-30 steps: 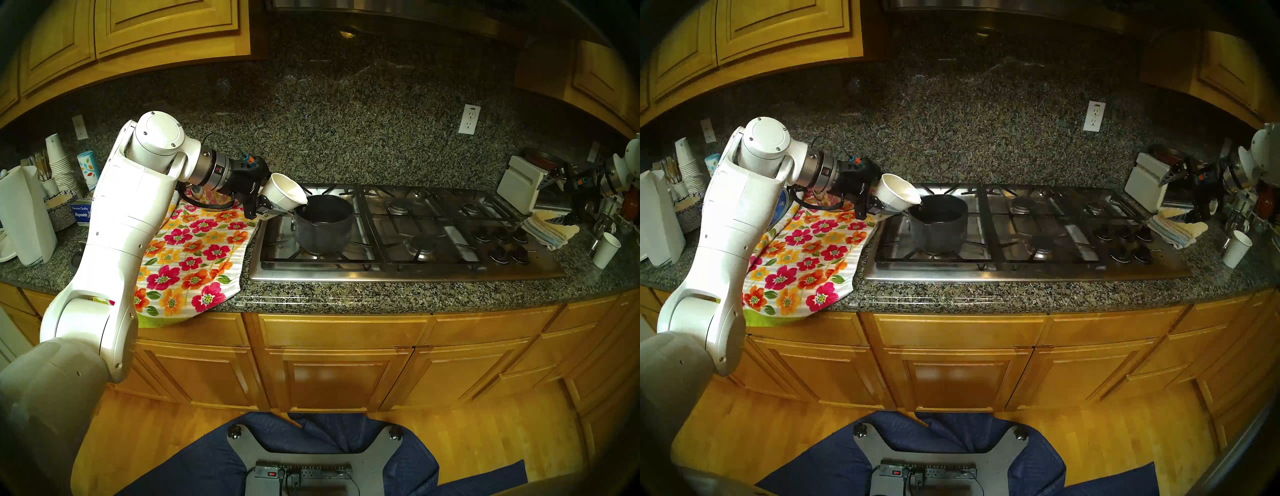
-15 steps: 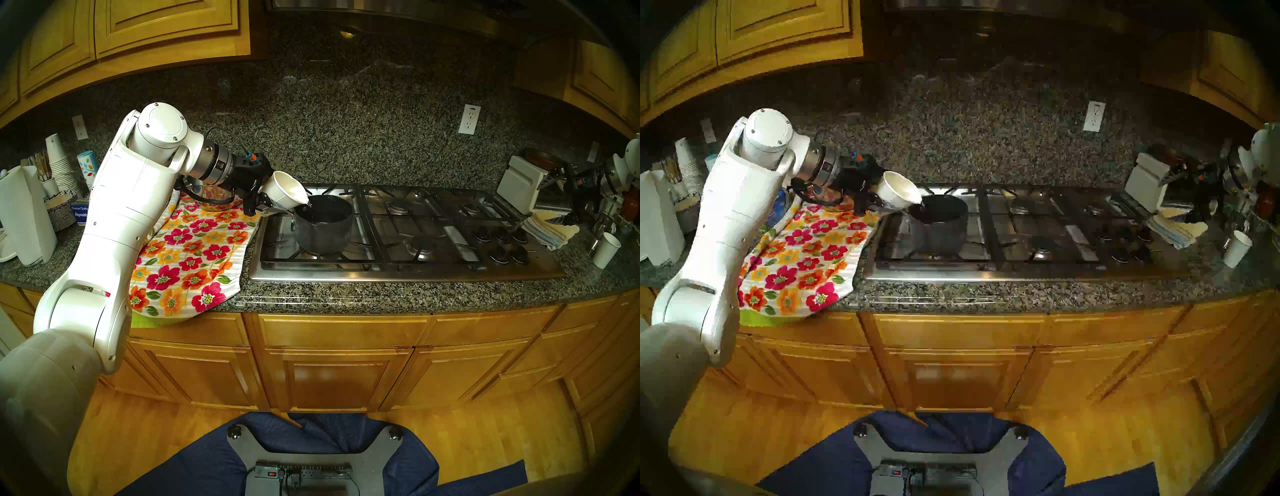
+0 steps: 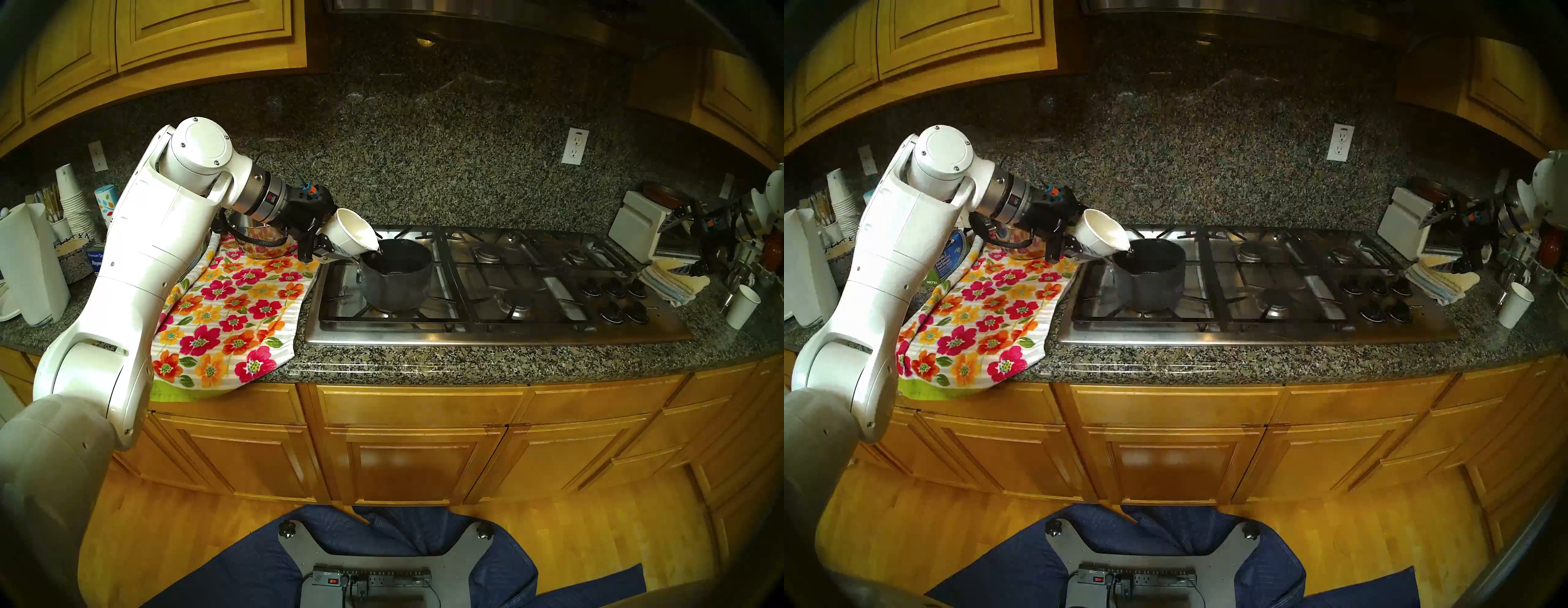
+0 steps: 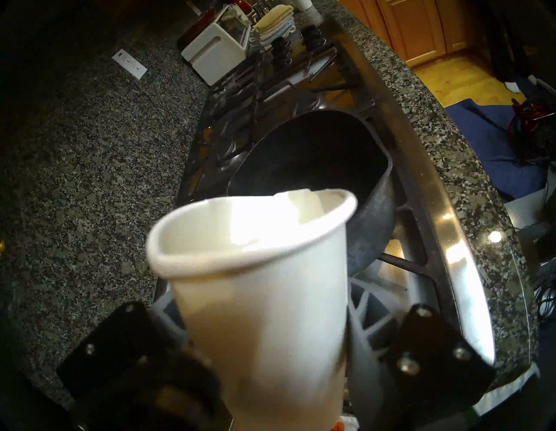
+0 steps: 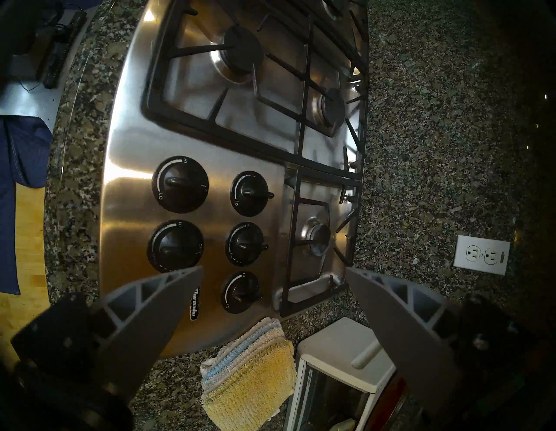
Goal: Pick up the water cup, pour water into the pot, turn on the stove
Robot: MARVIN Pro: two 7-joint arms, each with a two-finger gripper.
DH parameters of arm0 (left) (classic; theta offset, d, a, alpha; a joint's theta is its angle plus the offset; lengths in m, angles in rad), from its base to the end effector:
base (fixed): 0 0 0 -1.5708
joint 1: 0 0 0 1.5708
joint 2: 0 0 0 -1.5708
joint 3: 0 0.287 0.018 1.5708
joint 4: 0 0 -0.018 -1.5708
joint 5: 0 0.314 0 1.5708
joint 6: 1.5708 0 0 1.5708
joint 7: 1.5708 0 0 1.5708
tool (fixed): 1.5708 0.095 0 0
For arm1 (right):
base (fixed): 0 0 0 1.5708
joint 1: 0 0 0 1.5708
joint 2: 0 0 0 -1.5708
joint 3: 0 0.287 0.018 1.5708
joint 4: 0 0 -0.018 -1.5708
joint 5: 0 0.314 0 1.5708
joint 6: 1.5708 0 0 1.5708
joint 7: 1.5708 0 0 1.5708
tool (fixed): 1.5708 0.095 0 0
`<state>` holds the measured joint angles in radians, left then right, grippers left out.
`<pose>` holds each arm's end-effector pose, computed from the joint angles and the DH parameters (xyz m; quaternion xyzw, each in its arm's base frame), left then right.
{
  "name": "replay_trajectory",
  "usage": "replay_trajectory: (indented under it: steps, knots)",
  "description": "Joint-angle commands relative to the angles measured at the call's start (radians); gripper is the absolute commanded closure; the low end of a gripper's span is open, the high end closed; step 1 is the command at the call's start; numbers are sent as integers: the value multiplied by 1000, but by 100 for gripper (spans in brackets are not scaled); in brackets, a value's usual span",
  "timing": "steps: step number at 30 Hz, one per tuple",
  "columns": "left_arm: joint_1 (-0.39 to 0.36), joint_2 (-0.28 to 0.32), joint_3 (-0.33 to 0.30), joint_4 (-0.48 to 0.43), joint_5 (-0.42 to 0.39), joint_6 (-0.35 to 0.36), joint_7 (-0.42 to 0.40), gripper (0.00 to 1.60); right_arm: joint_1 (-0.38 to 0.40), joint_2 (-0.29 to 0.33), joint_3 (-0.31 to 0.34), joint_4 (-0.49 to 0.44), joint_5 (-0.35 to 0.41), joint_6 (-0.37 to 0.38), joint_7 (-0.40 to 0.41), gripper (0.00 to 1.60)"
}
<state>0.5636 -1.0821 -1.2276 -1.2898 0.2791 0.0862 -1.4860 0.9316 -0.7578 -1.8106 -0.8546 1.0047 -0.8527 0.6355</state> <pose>0.5311 0.0278 -0.0209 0.5488 -0.7182 0.4256 0.0422 0.4333 -0.3911 0.0342 0.5988 0.7173 0.2923 0.2038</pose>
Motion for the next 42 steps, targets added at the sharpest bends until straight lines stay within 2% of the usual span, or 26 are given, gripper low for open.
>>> replay_trajectory:
  steps: [1, 13, 29, 42]
  knots:
    - [-99, 5, 17, 1, -29, 6, 2, 106, 26, -9, 7, 20, 4, -1, -8, 0]
    - [-142, 4, 70, 17, -43, 16, 2, 108, 26, -9, 7, 20, 4, -1, -8, 0]
    - [-208, 16, 183, 62, -83, 52, 2, 109, 26, -9, 7, 20, 4, -1, -8, 0]
    - [-263, 24, 276, 89, -93, 19, 2, 109, 26, -9, 7, 20, 4, -1, -8, 0]
